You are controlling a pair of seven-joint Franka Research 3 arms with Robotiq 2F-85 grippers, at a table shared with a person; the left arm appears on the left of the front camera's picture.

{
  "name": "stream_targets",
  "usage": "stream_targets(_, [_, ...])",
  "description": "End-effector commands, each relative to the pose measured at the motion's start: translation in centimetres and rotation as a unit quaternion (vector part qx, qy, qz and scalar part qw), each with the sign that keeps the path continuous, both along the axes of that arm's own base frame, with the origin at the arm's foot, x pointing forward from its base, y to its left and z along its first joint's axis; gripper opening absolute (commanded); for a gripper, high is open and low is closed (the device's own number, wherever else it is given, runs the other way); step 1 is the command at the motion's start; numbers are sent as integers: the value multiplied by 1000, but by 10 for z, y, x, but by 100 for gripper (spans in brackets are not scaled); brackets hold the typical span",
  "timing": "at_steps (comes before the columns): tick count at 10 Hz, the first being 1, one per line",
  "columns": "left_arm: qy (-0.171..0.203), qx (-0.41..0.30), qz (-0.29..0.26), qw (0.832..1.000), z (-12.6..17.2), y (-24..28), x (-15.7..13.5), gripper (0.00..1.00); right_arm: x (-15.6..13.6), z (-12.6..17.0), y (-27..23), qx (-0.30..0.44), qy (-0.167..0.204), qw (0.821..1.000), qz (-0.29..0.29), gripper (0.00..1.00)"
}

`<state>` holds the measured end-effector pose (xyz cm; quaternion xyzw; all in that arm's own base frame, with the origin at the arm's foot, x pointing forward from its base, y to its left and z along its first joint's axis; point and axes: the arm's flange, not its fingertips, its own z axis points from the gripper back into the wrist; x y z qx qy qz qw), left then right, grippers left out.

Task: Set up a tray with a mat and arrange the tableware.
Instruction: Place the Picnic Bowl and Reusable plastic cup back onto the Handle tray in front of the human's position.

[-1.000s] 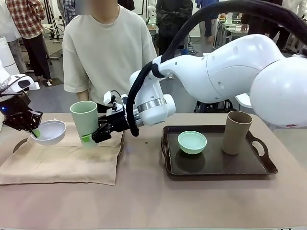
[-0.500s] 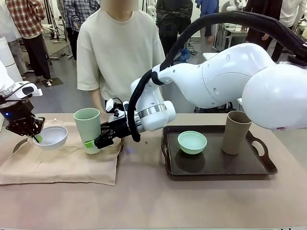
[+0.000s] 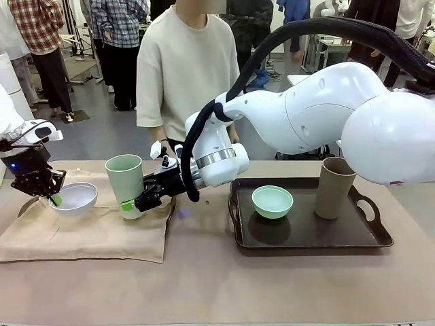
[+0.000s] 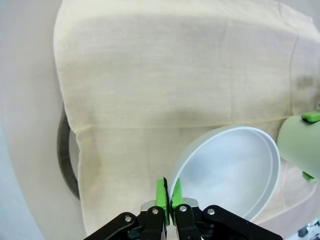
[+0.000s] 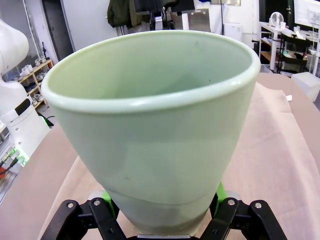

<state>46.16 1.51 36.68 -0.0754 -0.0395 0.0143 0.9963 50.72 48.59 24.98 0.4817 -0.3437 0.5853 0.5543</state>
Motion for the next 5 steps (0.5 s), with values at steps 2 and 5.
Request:
stream_targets(2, [-9, 18, 7, 1000, -9, -6, 6, 4, -1, 3, -3, 12, -26, 1000, -5, 81])
stream_targets(5, [-4, 17, 14, 1000, -21, -3, 14, 4, 2, -6, -2, 5, -33, 999, -15, 81])
